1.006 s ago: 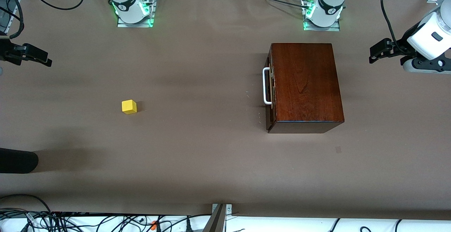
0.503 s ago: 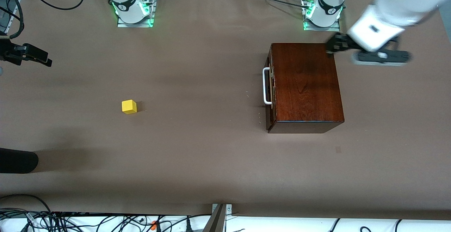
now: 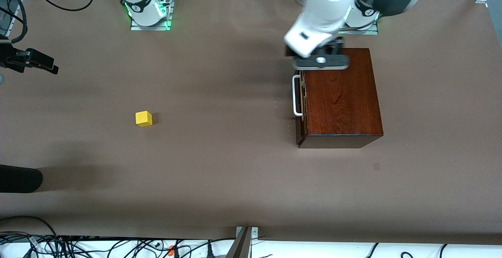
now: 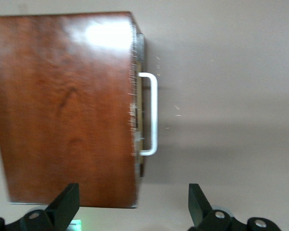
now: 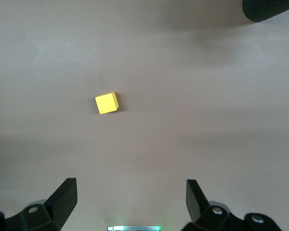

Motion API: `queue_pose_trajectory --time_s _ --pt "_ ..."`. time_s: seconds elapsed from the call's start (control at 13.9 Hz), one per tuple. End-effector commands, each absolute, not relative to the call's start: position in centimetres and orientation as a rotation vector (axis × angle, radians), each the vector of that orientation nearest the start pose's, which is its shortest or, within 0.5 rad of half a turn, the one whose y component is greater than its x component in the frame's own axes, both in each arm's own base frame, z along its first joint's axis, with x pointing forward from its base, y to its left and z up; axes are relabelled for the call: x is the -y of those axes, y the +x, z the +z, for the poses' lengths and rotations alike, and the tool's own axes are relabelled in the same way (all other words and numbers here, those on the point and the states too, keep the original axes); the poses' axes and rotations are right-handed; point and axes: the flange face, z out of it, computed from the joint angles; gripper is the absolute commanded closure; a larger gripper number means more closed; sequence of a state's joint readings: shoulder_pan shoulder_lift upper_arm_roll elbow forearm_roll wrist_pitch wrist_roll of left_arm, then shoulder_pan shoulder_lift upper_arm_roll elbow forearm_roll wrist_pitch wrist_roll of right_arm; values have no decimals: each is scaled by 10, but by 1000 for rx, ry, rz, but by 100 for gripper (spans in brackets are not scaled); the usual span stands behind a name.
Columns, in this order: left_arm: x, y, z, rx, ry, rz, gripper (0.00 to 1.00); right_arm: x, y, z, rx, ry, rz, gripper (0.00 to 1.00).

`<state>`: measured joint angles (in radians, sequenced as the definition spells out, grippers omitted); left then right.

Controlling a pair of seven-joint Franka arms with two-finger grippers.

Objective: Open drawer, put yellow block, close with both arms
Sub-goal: 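Move the left gripper over the box to the white drawer handle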

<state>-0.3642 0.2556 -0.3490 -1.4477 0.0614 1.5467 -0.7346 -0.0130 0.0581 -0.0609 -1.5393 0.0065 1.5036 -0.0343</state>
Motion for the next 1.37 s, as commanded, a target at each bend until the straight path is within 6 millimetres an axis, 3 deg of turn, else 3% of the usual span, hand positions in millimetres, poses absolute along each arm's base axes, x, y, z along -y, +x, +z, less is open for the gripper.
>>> queue_pose_trajectory --time_s 0.0,0.29,0.43,0.72,1.29 --pt "428 478 519 22 -3004 115 0 39 559 603 -72 -3125 153 0" --pt "443 481 493 -49 -2987 71 0 39 559 603 -72 -3125 153 0" --pt "448 486 470 -117 -2976 109 0 39 559 603 -72 -3125 153 0" --pt "442 490 414 -161 -2948 113 0 40 559 603 -74 -3125 153 0" --pt "424 484 347 -197 -2888 66 0 40 560 602 -72 -3126 150 0"
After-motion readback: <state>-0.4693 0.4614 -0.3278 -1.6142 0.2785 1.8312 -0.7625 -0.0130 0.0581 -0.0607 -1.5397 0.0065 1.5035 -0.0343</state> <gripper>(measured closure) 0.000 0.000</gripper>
